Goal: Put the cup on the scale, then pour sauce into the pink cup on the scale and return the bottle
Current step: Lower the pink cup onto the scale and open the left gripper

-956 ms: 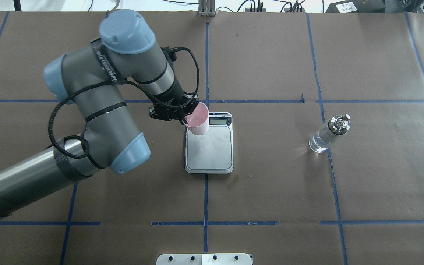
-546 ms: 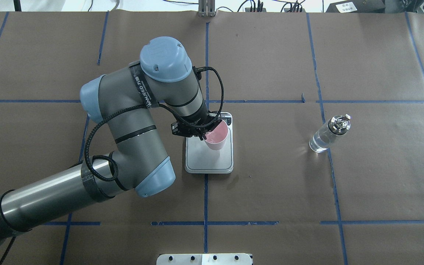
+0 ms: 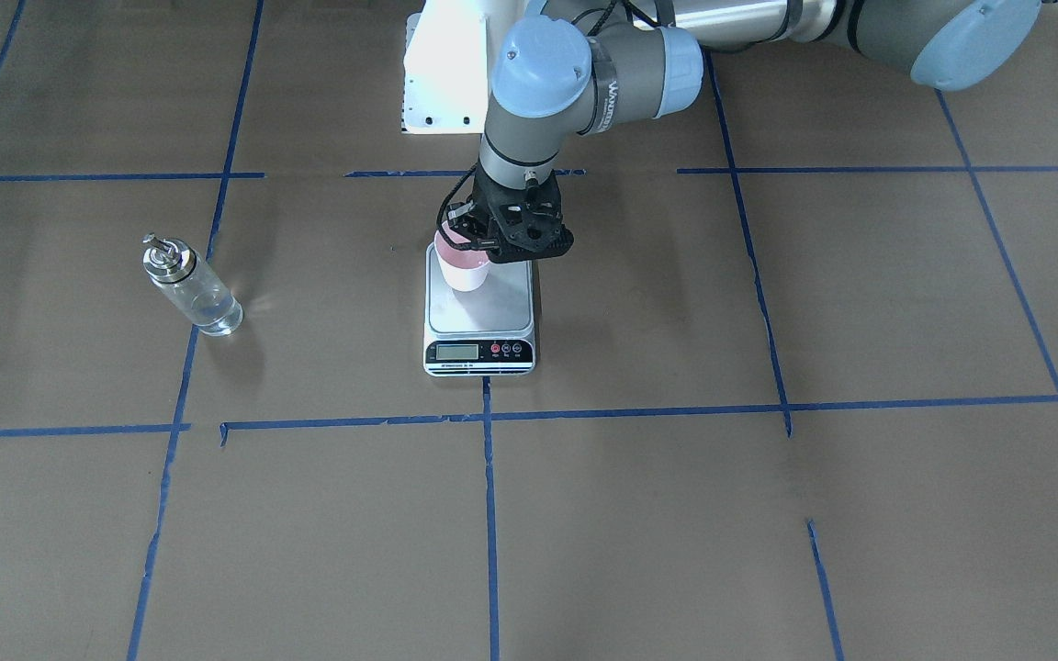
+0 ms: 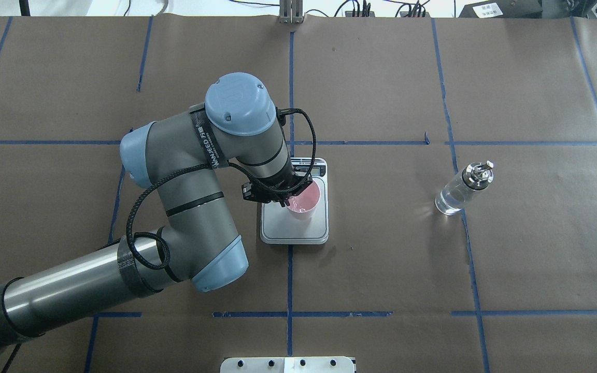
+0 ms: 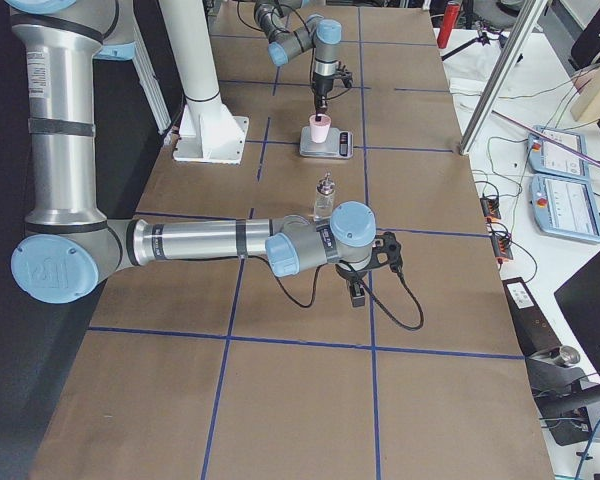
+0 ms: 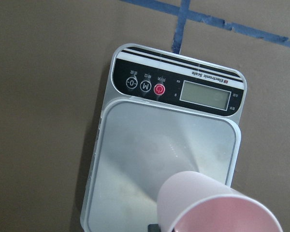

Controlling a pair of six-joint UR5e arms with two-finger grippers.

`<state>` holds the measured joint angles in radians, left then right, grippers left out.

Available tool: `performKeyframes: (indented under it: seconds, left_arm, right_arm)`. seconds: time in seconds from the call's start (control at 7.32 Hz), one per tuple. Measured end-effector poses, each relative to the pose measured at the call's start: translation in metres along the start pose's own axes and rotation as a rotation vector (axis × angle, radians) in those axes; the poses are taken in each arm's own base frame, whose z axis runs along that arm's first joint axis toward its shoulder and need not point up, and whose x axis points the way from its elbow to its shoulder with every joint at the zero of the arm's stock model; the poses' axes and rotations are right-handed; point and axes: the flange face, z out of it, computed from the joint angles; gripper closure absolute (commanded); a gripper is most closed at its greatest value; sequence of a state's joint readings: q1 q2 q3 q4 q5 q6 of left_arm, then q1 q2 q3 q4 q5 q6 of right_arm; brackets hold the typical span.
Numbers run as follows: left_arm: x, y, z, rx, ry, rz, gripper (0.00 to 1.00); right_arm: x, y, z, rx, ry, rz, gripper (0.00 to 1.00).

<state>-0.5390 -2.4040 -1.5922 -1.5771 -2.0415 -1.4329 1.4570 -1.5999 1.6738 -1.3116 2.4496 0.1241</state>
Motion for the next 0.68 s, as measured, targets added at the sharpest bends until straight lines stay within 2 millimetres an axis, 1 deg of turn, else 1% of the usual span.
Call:
performKeyframes:
  seconds: [0.41, 0.68]
  left_arm:
    - [-0.0025, -0.0003, -0.0019, 0.020, 0.002, 0.003, 1.00]
    - [-0.0080, -0.0013, 0.0018, 0.019, -0.002, 0.002, 1.00]
  right_arm:
    - [-0.0022, -0.0005, -0.0019, 0.004, -0.001, -0.004, 0.00]
    - [-0.0025, -0.0006, -0.0022, 0.004, 0.000, -0.005, 0.00]
